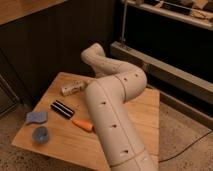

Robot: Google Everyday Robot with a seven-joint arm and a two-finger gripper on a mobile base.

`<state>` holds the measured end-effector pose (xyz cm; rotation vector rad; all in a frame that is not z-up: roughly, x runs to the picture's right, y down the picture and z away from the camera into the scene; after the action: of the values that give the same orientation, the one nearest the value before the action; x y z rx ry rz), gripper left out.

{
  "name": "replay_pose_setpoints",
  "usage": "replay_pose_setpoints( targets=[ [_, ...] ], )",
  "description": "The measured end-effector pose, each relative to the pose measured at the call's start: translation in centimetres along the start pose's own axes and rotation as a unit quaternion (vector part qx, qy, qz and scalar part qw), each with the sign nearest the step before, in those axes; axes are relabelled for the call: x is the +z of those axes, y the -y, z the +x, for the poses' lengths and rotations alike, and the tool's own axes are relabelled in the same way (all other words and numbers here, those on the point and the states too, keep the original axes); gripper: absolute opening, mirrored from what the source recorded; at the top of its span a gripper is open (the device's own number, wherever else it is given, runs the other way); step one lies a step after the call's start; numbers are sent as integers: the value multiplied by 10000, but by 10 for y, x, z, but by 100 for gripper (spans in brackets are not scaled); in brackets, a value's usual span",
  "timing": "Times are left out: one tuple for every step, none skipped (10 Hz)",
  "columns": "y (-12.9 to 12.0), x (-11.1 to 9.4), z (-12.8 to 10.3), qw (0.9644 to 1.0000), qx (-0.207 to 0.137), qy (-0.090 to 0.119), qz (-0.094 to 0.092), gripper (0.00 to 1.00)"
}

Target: Drag the ceramic bowl in a circle

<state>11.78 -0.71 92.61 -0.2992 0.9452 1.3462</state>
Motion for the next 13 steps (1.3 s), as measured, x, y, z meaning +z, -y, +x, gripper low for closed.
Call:
replay_pose_setpoints(
  targets=[
    [20, 9, 13, 9997, 192, -133, 43, 0],
    [37, 18, 30, 9989, 366, -277, 64, 0],
    [52, 28, 54, 9976, 532, -437, 60, 0],
    [56, 32, 68, 9971, 572, -508, 28, 0],
    [54, 35, 82, 9970, 543, -552, -16, 0],
    [47, 35, 93, 9973, 460, -566, -78, 0],
    [33, 32, 104, 9979, 298, -536, -188, 0],
    [22, 29, 109, 9982, 184, -500, -265, 0],
    [-1, 18, 118, 9983, -65, -389, -439, 0],
    [-17, 11, 122, 9977, -236, -309, -548, 0],
    [-34, 1, 127, 9966, -449, -221, -651, 0],
    [-55, -10, 132, 9946, -702, -121, -753, 0],
    [-74, -19, 137, 9921, -945, -43, -820, 0]
  ],
)
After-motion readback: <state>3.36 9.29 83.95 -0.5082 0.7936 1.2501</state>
